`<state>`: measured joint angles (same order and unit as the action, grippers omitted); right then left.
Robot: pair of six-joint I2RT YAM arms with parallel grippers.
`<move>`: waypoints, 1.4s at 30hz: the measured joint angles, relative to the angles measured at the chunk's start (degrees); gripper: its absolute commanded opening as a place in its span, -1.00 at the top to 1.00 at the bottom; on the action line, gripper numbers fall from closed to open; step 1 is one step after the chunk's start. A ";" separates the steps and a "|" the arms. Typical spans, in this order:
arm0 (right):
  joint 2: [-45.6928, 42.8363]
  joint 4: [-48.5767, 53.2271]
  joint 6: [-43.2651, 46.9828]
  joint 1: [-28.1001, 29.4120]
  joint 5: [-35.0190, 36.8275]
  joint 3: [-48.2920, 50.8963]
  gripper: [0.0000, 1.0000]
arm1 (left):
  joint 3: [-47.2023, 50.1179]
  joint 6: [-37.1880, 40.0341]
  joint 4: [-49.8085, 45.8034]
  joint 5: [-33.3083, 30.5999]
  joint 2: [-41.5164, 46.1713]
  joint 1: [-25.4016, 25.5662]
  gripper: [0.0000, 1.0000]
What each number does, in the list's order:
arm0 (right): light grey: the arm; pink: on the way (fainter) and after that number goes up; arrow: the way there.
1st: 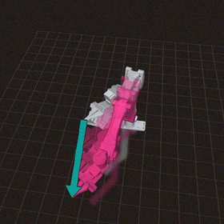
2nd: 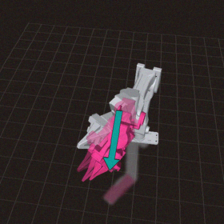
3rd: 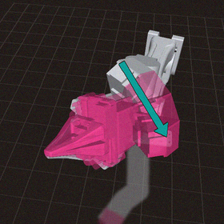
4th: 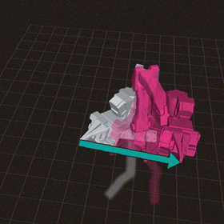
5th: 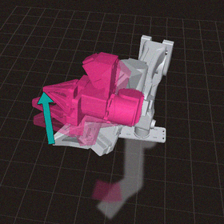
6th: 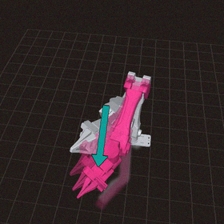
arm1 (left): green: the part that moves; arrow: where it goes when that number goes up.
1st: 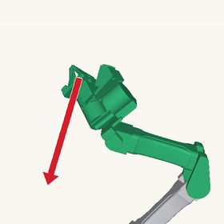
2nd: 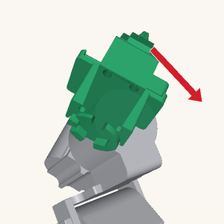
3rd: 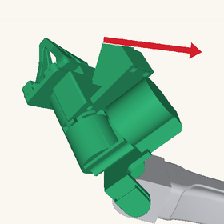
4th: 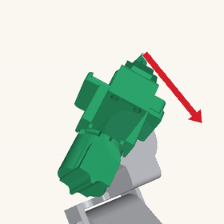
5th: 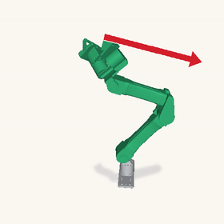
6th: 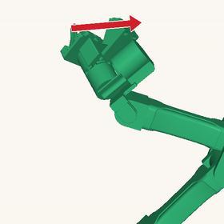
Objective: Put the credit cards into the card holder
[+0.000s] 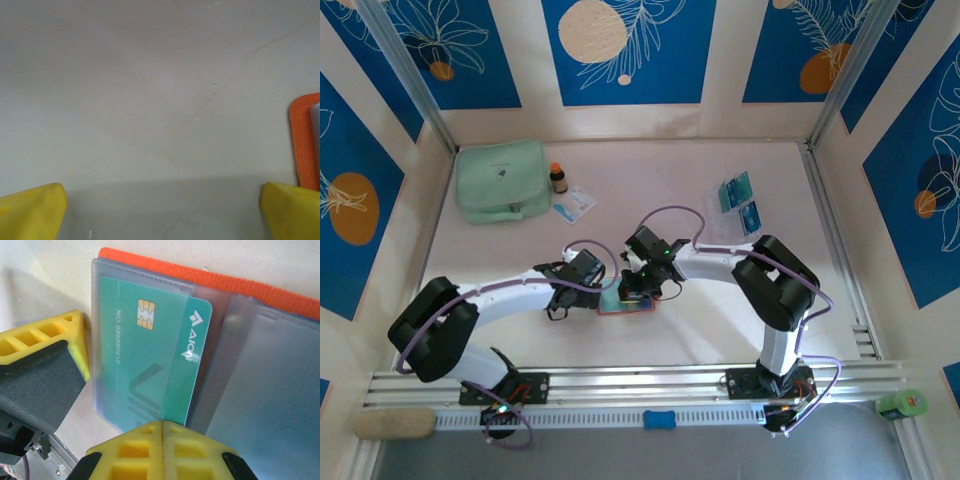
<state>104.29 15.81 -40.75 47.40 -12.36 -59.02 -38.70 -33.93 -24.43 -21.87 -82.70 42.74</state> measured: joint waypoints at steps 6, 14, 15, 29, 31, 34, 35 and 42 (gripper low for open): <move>-1.86 0.81 0.09 -0.28 1.70 0.00 1.00 | 0.00 0.00 0.00 0.02 0.00 0.00 -1.00; -2.08 1.86 0.22 -0.59 3.41 0.24 1.00 | 0.00 0.00 0.02 0.17 0.00 0.00 -1.00; -2.05 1.84 0.22 -0.59 3.39 0.24 1.00 | 0.00 0.00 0.02 0.17 0.00 0.00 -1.00; 1.73 2.89 0.22 1.44 2.91 -2.93 1.00 | 0.02 0.00 0.09 0.20 0.00 0.00 -1.00; 1.75 3.08 0.20 1.62 2.89 -2.93 1.00 | 0.02 0.00 0.11 0.20 0.00 -0.02 -1.00; 1.79 3.13 0.20 1.68 2.47 -3.13 1.00 | 0.02 -0.02 0.11 0.24 0.02 -0.04 -1.00; 1.81 3.15 0.20 1.68 2.45 -3.21 1.00 | 0.02 0.00 0.11 0.24 0.02 -0.04 -1.00; 1.66 3.32 0.22 1.33 2.49 -3.23 1.00 | 0.02 -0.11 -0.15 0.33 2.25 -0.15 -1.00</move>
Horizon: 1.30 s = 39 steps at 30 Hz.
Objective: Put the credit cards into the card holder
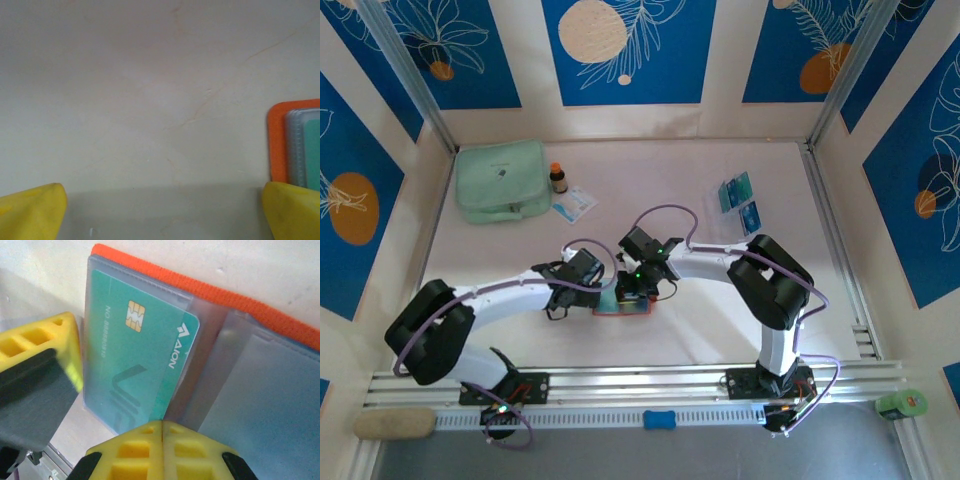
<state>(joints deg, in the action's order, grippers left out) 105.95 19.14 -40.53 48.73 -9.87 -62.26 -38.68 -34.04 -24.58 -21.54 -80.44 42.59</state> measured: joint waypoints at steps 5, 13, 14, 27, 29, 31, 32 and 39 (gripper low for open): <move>-1.97 0.02 0.04 -1.36 0.11 0.11 1.00 | -0.07 -0.17 -0.50 -0.22 5.88 -0.42 -1.00; -2.97 -0.07 0.02 -2.23 0.22 0.11 1.00 | -0.28 -0.17 -1.49 -0.63 8.79 -1.05 -1.00; -2.95 -0.07 0.00 -2.14 0.22 0.11 1.00 | -0.28 -0.17 -1.62 -0.63 8.79 -1.07 -1.00; 0.63 -0.74 -0.15 -0.20 0.20 0.11 1.00 | -0.28 -0.17 -1.66 -0.61 8.79 -1.11 -1.00; 0.85 -0.92 -0.20 -0.07 0.04 -0.04 1.00 | -0.28 -0.17 -1.66 -0.61 8.76 -1.11 -1.00; 0.92 -1.03 -0.20 0.04 -0.22 -0.33 1.00 | -0.28 -0.17 -1.66 -0.59 8.76 -1.11 -1.00; 0.94 -1.27 -0.17 0.07 -0.39 -0.37 1.00 | -0.28 -0.17 -1.64 -0.59 8.76 -1.11 -1.00; 0.63 -1.99 0.02 -0.63 -1.25 -0.26 1.00 | -0.28 -0.17 -1.60 -0.57 8.72 -1.11 -1.00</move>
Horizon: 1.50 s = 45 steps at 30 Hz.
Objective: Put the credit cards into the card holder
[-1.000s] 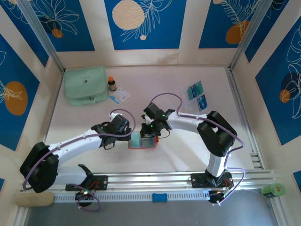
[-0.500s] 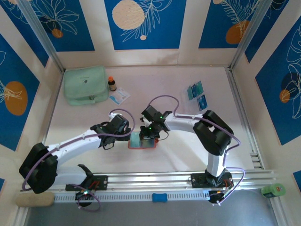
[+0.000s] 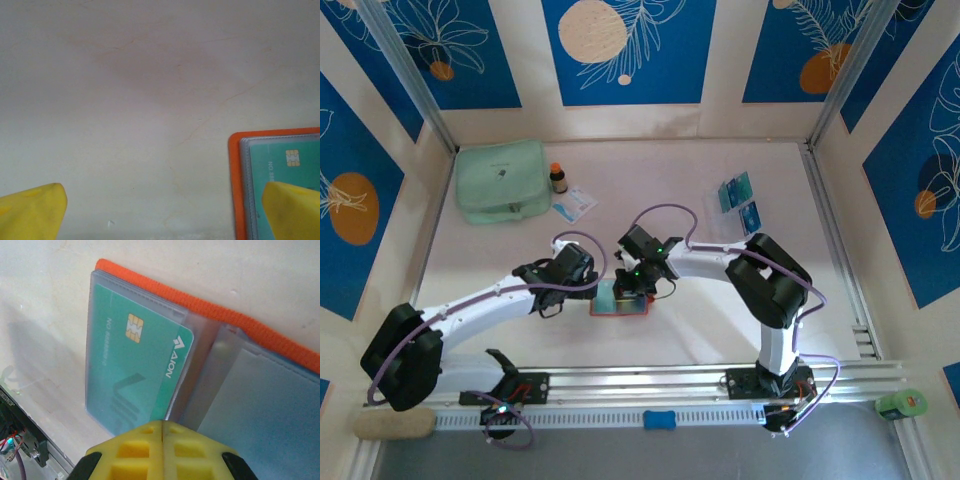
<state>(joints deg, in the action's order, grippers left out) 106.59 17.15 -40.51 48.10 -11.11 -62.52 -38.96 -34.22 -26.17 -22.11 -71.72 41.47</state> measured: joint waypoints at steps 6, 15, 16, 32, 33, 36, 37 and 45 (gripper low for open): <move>-4.48 0.00 0.46 -3.04 0.00 2.19 1.00 | -0.02 0.04 0.50 0.79 -0.39 -0.02 -1.00; -9.81 1.38 2.60 -7.58 2.64 5.66 0.99 | -0.11 0.04 3.80 4.74 -1.68 -0.09 -1.00; -10.16 1.70 2.73 -7.87 3.04 6.08 0.98 | -0.11 0.00 4.26 5.22 -1.97 -0.09 -1.00; -19.19 3.39 3.61 -10.25 6.67 12.90 0.96 | -0.11 -2.21 9.05 7.80 -6.80 2.71 -1.00; -19.69 3.48 3.61 -10.27 6.69 13.22 0.95 | -0.11 -2.43 9.20 7.91 -6.97 2.95 -0.99; -20.57 3.69 3.58 -10.29 6.67 13.60 0.90 | -0.11 -3.15 9.29 8.11 -7.26 3.48 -1.00; -20.70 3.67 3.61 -10.29 6.69 13.60 0.84 | -0.11 -3.32 9.33 8.13 -7.26 3.56 -1.00; -22.10 4.35 3.69 -10.12 7.54 14.34 0.36 | -0.11 -3.48 9.49 7.58 -7.04 3.50 -1.00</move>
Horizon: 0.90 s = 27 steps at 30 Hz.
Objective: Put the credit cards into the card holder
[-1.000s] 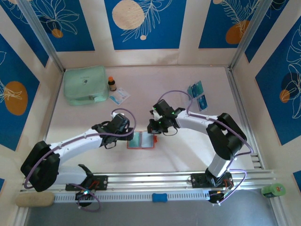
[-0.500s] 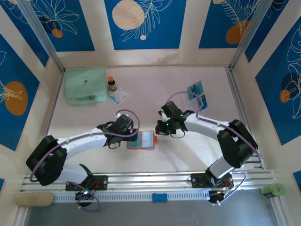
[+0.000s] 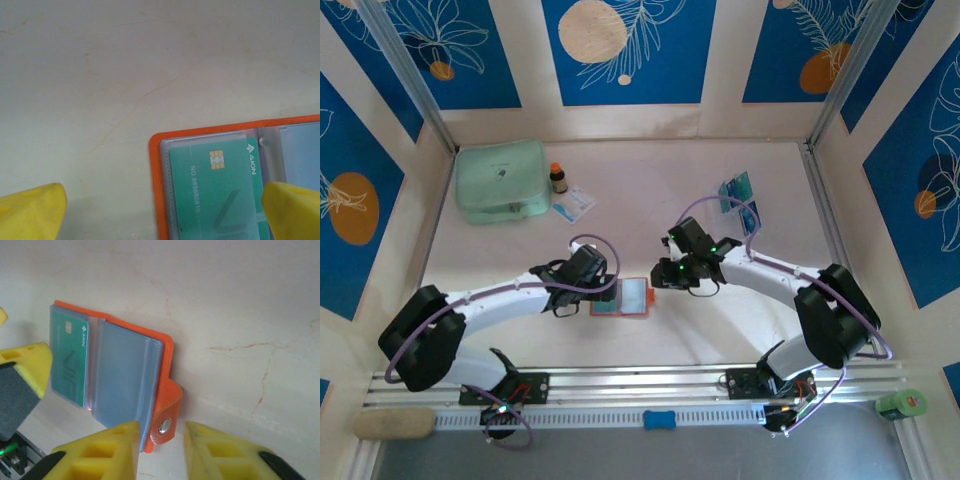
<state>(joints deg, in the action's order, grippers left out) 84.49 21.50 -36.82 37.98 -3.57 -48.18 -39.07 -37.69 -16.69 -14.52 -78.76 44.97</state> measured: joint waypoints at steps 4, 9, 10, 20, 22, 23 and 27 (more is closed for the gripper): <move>-0.02 0.07 -0.70 2.27 1.33 0.48 0.40 | 0.33 0.00 0.85 1.07 0.59 -1.88 -1.00; -0.07 -0.07 -2.54 7.32 2.80 0.55 0.68 | 0.44 0.04 2.25 3.76 0.63 -5.38 -0.99; -0.07 -0.17 -2.84 8.22 3.23 0.55 0.74 | 0.44 0.04 2.60 4.26 0.61 -5.92 -1.00; 6.40 -1.33 -4.09 11.41 4.72 -2.91 1.00 | 0.44 0.00 7.28 11.65 -1.77 -9.62 -0.99; 7.72 -1.53 -3.91 11.41 4.90 -3.34 1.00 | 0.44 -0.09 8.37 12.87 -2.19 -9.88 -0.99; 8.28 -1.60 -3.87 11.39 4.92 -3.37 1.00 | 0.44 -0.22 8.85 13.46 -2.43 -9.90 -1.00; 9.51 -2.03 -3.72 10.78 4.94 -3.13 1.00 | 0.68 -0.48 10.34 15.30 -2.99 -9.94 -1.00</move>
<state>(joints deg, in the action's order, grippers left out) 94.00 19.46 -40.53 48.75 1.37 -51.31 -38.39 -38.17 -6.35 0.78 -81.76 35.03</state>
